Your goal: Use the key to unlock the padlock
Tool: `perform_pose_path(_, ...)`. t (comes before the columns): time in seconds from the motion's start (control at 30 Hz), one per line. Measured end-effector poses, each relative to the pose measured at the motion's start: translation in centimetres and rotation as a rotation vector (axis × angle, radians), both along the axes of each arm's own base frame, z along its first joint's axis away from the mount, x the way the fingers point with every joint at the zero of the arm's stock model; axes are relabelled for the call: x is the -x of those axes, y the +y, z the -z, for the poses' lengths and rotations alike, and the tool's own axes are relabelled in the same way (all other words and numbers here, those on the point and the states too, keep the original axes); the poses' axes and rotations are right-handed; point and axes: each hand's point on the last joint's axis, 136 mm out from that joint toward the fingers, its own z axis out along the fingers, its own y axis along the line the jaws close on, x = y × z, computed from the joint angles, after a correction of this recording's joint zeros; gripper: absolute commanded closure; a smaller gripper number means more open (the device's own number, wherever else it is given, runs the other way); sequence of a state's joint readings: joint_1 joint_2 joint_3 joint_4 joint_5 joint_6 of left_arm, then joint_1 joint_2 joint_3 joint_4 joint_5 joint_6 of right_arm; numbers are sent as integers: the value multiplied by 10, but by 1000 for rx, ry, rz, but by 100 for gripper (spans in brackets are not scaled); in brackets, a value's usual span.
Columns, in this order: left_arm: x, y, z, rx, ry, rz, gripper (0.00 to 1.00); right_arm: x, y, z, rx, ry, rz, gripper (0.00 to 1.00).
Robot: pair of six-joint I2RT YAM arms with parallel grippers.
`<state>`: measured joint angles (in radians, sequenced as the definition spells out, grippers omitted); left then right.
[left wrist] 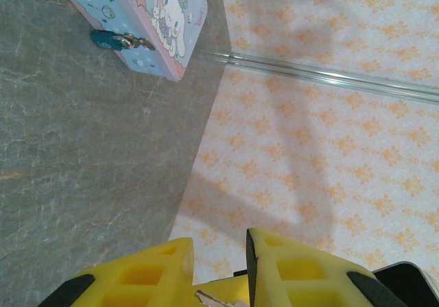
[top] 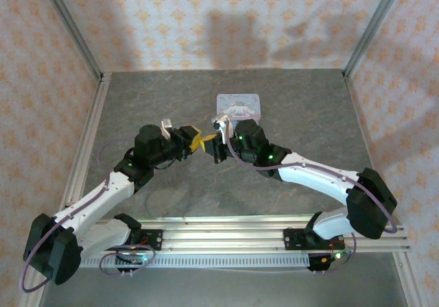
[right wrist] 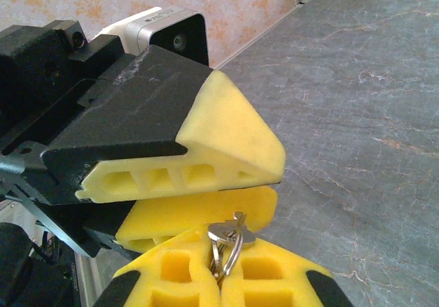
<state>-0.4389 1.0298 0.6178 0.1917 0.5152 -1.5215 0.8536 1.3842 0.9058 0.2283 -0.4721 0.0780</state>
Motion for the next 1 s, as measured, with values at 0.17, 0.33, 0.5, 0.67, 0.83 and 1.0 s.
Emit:
perform_pose_path(0.17,0,0,0,1,0,0,75,0,0,0,-2,-2,0,100)
perform_pose_path(0.33,1,1,-3,4,-9,0,83,-1,1,2,2,2,-1,100)
perform_pose_path(0.5,2,1,-6,3,-19,0,97,0,2,6,7,9,-7,100)
perform_pose_path(0.67,5,5,-6,-36,-37,3,100,0,2,7,10,12,-10,100)
perform_pose_path(0.83,8,9,-13,-177,-107,37,100,2,1,11,26,25,-8,67)
perform_pose_path(1.0,9,14,-34,-420,-297,126,100,6,-17,1,38,36,6,50)
